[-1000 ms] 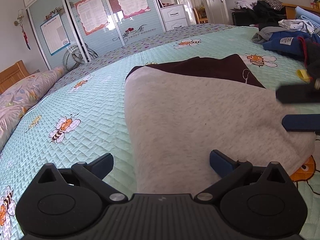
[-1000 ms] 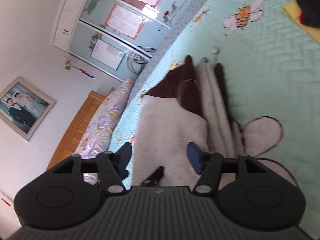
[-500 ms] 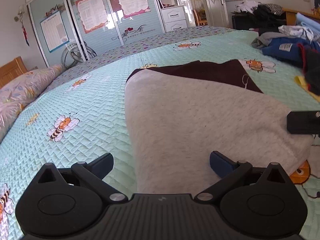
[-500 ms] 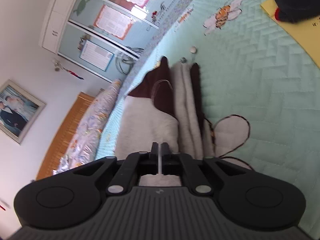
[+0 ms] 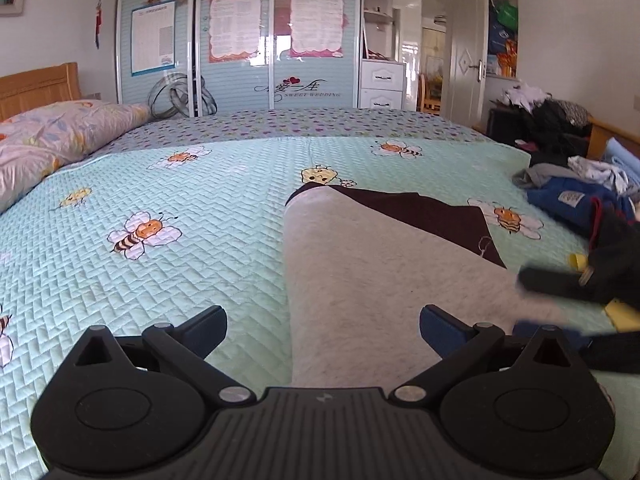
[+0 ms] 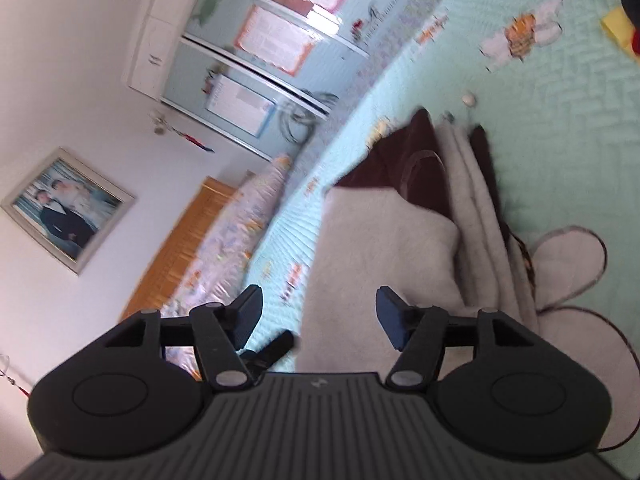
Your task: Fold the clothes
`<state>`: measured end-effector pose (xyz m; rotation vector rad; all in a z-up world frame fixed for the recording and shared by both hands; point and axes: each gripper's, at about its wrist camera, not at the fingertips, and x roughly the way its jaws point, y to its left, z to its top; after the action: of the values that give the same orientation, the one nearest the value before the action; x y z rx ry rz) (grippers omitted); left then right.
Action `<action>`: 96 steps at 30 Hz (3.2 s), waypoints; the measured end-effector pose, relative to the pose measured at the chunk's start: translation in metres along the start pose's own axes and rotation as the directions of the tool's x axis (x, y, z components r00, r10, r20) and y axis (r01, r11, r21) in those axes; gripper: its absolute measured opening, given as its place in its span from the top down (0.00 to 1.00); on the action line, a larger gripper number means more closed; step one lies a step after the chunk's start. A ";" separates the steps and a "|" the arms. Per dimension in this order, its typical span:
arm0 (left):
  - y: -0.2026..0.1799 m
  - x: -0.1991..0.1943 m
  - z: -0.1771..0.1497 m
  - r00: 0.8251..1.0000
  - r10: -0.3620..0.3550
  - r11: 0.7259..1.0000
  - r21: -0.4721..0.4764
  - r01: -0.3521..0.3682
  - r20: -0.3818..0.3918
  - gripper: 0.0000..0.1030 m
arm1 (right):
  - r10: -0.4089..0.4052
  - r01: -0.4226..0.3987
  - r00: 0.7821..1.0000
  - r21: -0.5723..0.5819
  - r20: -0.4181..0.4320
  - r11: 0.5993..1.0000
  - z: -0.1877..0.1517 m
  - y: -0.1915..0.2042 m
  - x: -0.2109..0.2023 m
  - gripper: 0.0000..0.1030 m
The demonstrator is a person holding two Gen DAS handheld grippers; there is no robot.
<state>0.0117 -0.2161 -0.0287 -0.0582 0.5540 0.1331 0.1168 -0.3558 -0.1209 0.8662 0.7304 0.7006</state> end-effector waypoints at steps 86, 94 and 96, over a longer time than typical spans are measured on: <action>0.109 0.203 0.015 0.709 -0.696 0.475 -0.814 0.333 -0.117 0.00 | -0.004 -0.044 0.881 -0.092 -0.473 0.995 0.104 -0.045 0.097 0.07; 0.073 0.218 0.026 0.691 -0.697 0.562 -0.744 0.362 -0.190 0.01 | -0.012 -0.007 0.905 -0.045 -0.426 0.999 0.103 -0.060 0.097 0.42; 0.058 0.214 0.033 0.714 -0.657 0.652 -0.657 0.378 -0.241 0.05 | -0.047 0.016 0.908 -0.078 -0.416 0.997 0.100 -0.054 0.096 0.43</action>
<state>0.2012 -0.1318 -0.1152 -0.8708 0.9451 -0.3262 0.2632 -0.3466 -0.1481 0.6392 1.0925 0.8918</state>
